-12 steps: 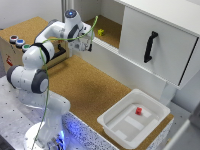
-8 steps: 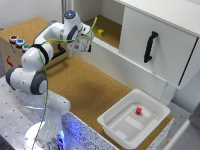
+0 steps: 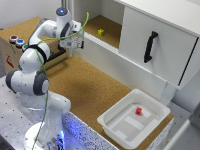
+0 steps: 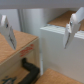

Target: Turn on the blue light

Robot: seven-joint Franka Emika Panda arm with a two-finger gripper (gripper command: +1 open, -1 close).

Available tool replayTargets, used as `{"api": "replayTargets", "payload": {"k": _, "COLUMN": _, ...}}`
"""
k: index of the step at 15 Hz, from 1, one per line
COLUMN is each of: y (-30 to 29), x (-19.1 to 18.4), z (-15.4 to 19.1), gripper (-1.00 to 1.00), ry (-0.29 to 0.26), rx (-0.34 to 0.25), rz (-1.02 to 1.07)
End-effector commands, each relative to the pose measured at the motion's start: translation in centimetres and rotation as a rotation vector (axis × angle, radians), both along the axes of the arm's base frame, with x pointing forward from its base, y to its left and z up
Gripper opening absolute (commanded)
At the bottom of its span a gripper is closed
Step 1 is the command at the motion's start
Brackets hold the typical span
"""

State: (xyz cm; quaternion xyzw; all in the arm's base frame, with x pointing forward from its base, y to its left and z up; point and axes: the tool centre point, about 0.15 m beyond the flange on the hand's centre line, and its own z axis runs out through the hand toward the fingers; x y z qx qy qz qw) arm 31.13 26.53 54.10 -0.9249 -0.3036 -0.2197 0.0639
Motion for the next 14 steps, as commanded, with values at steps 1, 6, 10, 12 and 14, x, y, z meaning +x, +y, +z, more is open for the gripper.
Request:
{"api": "replayTargets", "payload": {"k": 1, "y": 7.9, "x": -6.8, "z": 5.1, "gripper": 1.0, "ry": 0.144, "rx": -0.255, "rz": 0.099}}
{"api": "replayTargets", "payload": {"k": 6, "y": 17.7, "x": -12.1, "z": 4.8, "gripper": 1.0, "ry": 0.243, "rx": -0.292, "rz": 0.383}}
{"api": "replayTargets", "payload": {"k": 10, "y": 22.8, "x": -15.4, "z": 3.8, "gripper": 1.0, "ry": 0.284, "rx": -0.329, "rz": 0.56}}
{"api": "replayTargets", "payload": {"k": 12, "y": 24.5, "x": -16.4, "z": 3.9, "gripper": 1.0, "ry": 0.259, "rx": -0.384, "rz": 0.625}}
{"api": "replayTargets", "payload": {"k": 14, "y": 25.0, "x": -17.2, "z": 3.7, "gripper": -1.0, "ry": 0.254, "rx": -0.389, "rz": 0.651}}
